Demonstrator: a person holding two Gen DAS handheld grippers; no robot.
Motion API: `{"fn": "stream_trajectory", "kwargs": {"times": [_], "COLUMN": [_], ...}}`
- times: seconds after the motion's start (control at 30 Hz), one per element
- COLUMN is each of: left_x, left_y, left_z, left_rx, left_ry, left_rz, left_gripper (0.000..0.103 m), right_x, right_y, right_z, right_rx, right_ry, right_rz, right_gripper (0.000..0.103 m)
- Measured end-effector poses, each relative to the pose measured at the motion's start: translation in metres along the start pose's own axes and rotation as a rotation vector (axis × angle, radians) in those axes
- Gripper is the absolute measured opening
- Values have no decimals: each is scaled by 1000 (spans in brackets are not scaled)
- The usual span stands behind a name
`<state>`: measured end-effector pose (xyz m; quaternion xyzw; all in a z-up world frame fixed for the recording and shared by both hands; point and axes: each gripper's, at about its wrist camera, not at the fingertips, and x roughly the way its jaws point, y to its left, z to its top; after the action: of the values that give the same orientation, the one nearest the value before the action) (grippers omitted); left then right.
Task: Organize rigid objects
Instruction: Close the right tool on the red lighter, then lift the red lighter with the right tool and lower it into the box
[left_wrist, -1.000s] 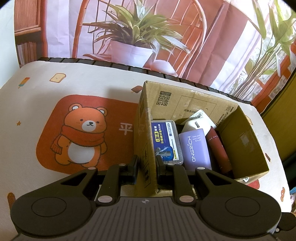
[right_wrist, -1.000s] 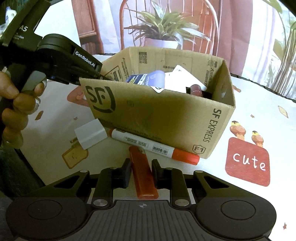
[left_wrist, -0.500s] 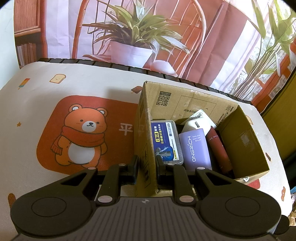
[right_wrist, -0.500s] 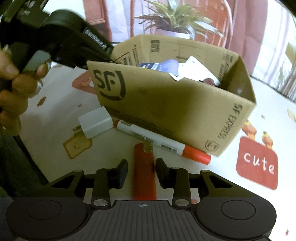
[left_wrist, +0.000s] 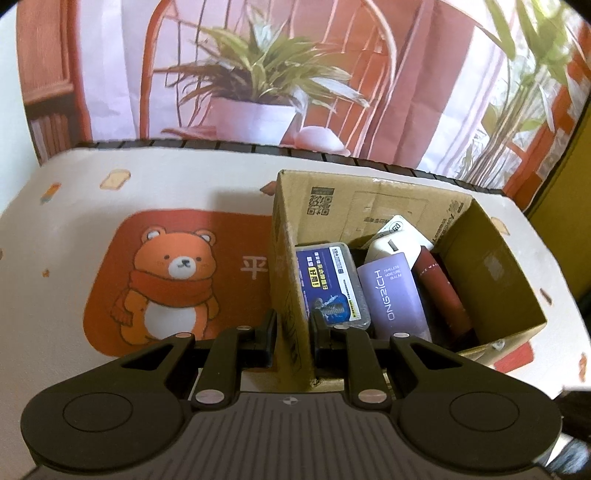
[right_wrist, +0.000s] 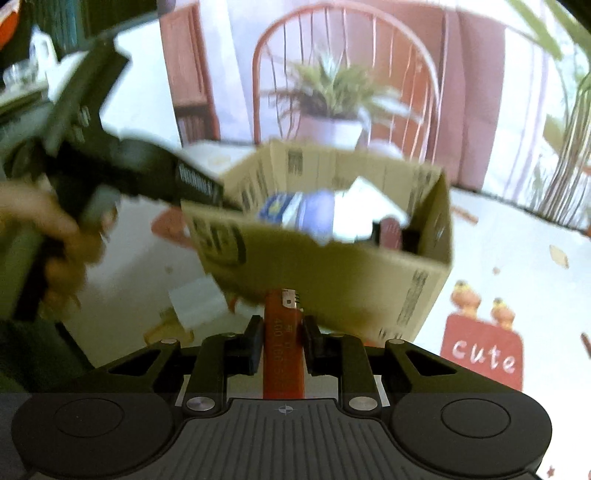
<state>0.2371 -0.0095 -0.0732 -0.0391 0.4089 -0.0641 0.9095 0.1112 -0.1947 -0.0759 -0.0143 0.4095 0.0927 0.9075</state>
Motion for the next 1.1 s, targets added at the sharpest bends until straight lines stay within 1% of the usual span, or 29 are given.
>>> {"fn": "stream_trajectory", "kwargs": {"times": [0.13, 0.3, 0.47, 0.57, 0.73, 0.93, 1.1], "left_x": [-3, -5, -6, -6, -8, -9, -10], "left_y": [-4, -3, -4, -5, -6, -6, -7], "left_z": [-1, -2, -3, -4, -5, -7, -9], "left_rx": [40, 54, 67, 76, 91, 92, 99], "left_ry": [-24, -38, -51, -56, -68, -85, -108], "left_rz": [14, 8, 6, 6, 6, 5, 9], "left_gripper": [20, 20, 20, 20, 21, 22, 22], "right_x": [-19, -36, -39, -31, -3, 30, 54], "right_y": [-4, -18, -36, -46, -59, -61, -62], "right_z": [12, 30, 52, 64, 79, 85, 82], "right_rx": [4, 40, 71, 68, 117, 162, 210], "right_ry": [-71, -153, -199, -199, -181, -148, -98], "right_rz": [-6, -26, -67, -93, -112, -123, -140], "right_gripper": [21, 21, 21, 21, 21, 21, 21]}}
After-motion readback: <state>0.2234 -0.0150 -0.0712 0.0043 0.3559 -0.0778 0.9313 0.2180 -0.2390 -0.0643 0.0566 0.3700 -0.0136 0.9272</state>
